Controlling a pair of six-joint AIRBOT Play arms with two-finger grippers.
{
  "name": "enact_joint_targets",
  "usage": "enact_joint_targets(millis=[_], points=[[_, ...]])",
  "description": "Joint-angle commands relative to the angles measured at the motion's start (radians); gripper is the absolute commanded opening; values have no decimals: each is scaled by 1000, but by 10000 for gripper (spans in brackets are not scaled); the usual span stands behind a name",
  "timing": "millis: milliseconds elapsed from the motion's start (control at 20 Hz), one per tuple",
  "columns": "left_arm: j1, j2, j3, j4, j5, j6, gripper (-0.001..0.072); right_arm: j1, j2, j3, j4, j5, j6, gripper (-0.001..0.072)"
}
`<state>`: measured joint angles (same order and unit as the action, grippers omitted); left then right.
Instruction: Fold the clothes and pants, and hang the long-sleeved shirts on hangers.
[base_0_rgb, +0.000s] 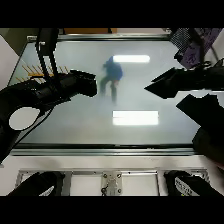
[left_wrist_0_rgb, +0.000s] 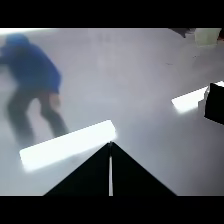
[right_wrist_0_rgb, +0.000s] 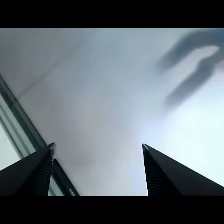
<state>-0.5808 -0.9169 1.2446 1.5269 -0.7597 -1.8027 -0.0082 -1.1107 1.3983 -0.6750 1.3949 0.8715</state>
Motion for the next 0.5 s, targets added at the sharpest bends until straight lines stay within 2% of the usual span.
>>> enact_joint_targets(millis=[0,300,350,400,450], points=[[1,0,0,0,0,0,16,87,-45,-7,-20,-6,12,588],[-2,0,0,-2,2,0,16,86,-49,-7,-21,1,12,582],[-2,0,0,-2,2,0,16,86,-49,-7,-21,2,12,465],[-2,0,0,-2,2,0,16,86,-49,-7,-21,2,12,203],[-2,0,0,-2,2,0,16,86,-49,-7,-21,1,14,24]])
